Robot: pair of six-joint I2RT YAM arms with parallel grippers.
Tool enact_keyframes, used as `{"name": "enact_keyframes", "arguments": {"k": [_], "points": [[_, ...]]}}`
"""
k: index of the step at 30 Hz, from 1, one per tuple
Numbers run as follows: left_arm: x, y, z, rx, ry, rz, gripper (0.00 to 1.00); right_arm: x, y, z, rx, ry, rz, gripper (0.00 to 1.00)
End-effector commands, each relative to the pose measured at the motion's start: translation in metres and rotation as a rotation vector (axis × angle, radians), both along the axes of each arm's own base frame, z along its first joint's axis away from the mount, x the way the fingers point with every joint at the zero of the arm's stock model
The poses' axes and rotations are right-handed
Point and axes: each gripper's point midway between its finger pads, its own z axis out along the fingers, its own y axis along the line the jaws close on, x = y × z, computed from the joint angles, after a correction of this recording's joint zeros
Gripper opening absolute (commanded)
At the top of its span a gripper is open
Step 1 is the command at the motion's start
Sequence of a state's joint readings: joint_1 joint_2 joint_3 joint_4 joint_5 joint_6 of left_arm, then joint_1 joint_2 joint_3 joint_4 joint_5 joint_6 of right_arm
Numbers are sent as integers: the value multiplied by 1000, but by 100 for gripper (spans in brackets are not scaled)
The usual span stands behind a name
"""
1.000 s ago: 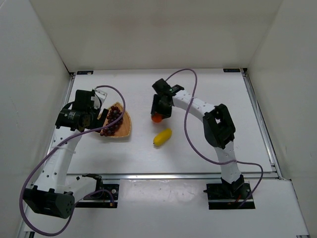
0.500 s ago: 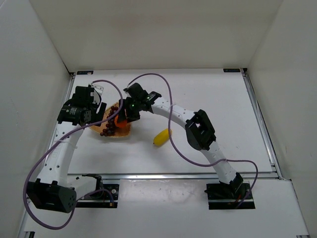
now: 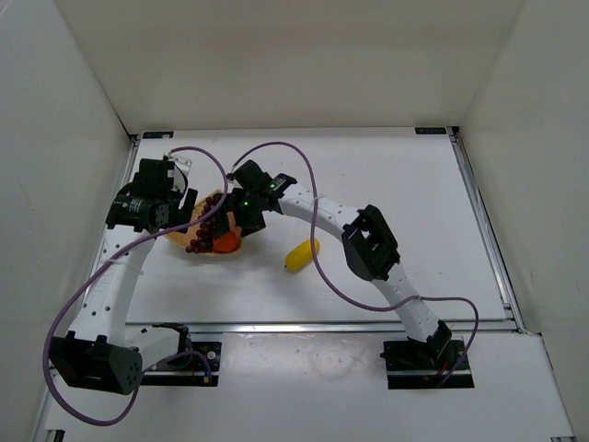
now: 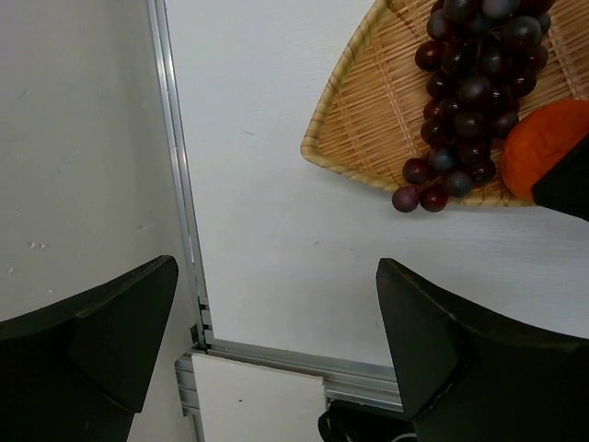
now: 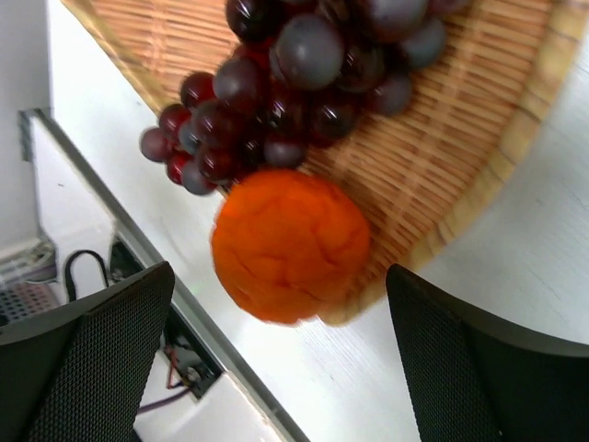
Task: Place and organize the fake fruits in the fruit bowl
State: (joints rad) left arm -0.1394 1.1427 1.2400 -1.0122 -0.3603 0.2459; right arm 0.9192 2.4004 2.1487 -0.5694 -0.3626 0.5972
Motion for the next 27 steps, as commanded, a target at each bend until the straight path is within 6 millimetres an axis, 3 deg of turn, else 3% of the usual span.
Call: {"name": "enact_keyframes", "arguments": {"k": [1, 3, 4, 5, 6, 8, 9, 11, 12, 13, 14, 15, 16, 17, 18, 19, 21, 22, 23, 24, 25, 27], "points": [[4, 3, 21, -4, -71, 22, 100, -2, -24, 68, 16, -147, 16, 100], [7, 0, 23, -16, -74, 12, 100, -1, -45, 71, -59, -183, -14, 100], [9, -2, 27, -24, -85, 6, 100, 0, -58, 92, -67, -232, -41, 100], [10, -4, 28, -32, -79, -2, 100, 9, -81, 80, -165, -278, -112, 100], [14, -6, 28, -35, -74, -17, 100, 8, -99, 103, -172, -333, -157, 100], [18, -18, 29, -71, -55, -78, 100, 13, -137, 104, -257, -381, -259, 100], [18, -27, 18, -78, 11, -124, 100, 11, -178, 97, -335, -377, -330, 100], [21, -53, 12, -69, 71, -233, 100, 29, -246, 86, -474, -376, -542, 100], [20, -75, 0, -57, 141, -301, 100, 13, -287, 70, -557, -337, -593, 100], [24, -89, 1, -54, 141, -343, 100, 10, -314, 63, -596, -315, -656, 100], [23, -107, -1, -57, 162, -406, 100, 13, -349, 71, -579, -294, -794, 100], [25, -126, -9, -67, 193, -459, 100, 7, -370, 65, -592, -266, -849, 100], [18, -166, -6, -115, 201, -586, 100, -11, -397, 39, -653, -209, -885, 100], [14, -188, -8, -144, 220, -652, 100, -15, -425, 46, -620, -190, -1009, 100], [10, -211, -23, -165, 289, -713, 100, -21, -441, 41, -623, -170, -1060, 100], [-7, -248, -24, -228, 327, -831, 100, -23, -464, 38, -624, -146, -1147, 100], [-17, -279, -43, -243, 398, -909, 100, -42, -482, 29, -607, -111, -1210, 100], [-19, -292, -69, -218, 471, -922, 100, -45, -494, 28, -602, -94, -1256, 100], [-25, -307, -77, -191, 493, -958, 100, -50, -499, 32, -579, -107, -1271, 100], [-24, -316, -88, -173, 510, -968, 100, -52, -503, 31, -575, -108, -1290, 100], [-25, -323, -114, -146, 580, -965, 100, -57, -511, 28, -582, -104, -1308, 100], [-21, -330, -135, -122, 615, -948, 100, -66, -517, 32, -576, -115, -1325, 100]]}}
